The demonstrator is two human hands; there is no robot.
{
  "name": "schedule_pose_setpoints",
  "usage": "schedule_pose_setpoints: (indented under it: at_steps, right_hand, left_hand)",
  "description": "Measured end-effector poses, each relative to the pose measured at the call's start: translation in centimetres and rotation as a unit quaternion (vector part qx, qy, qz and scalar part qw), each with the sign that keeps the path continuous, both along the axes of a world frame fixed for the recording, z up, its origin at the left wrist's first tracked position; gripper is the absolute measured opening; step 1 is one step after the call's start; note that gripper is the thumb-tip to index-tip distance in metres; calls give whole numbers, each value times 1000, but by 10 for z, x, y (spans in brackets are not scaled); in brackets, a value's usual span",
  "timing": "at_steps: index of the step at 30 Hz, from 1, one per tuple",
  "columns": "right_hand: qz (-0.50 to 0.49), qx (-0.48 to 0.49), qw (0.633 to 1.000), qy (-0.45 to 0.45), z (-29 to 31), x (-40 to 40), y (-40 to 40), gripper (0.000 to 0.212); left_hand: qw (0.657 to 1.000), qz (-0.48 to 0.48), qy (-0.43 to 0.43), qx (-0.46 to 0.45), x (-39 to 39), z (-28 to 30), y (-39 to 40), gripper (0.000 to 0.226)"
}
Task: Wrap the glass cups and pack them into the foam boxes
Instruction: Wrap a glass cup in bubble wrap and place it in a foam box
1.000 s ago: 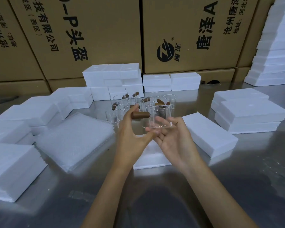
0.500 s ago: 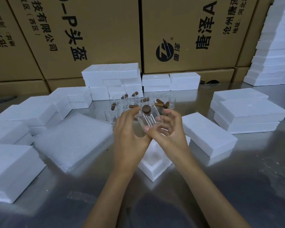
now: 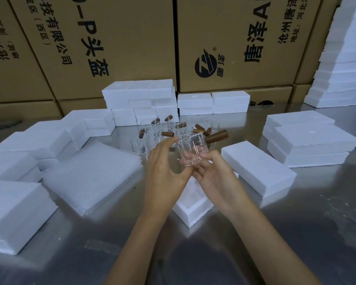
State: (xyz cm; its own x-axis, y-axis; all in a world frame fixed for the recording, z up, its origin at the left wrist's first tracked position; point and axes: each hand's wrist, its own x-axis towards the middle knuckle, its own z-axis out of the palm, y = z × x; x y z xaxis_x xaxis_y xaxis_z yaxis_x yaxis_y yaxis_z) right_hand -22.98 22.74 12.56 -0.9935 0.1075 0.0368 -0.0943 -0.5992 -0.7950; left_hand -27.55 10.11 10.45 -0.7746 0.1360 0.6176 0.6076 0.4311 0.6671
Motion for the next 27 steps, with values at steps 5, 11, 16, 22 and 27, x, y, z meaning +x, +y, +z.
schedule_pose_setpoints:
  at_steps: [5,11,16,22,27]
  right_hand:
    - [-40,37,999,3,3,-1,0,22]
    - [-214,209,954,14,-4,-1,6,29]
    - [-238,302,920,76,-3,1,3,33]
    - [-235,377,893,79,-6,1,-3,52]
    - [-232,394,886,72,-9,0,-3,63]
  left_hand:
    - [1000,3,-4,23,2,3,-1,62]
    - [999,20,-7,29,-2,0,-2,69]
    - [1000,21,3,16,-2,-2,-2,70]
    - [1000,24,11,10,-3,-3,-1,64]
    - [999,20,24,-7,0,0,0,65]
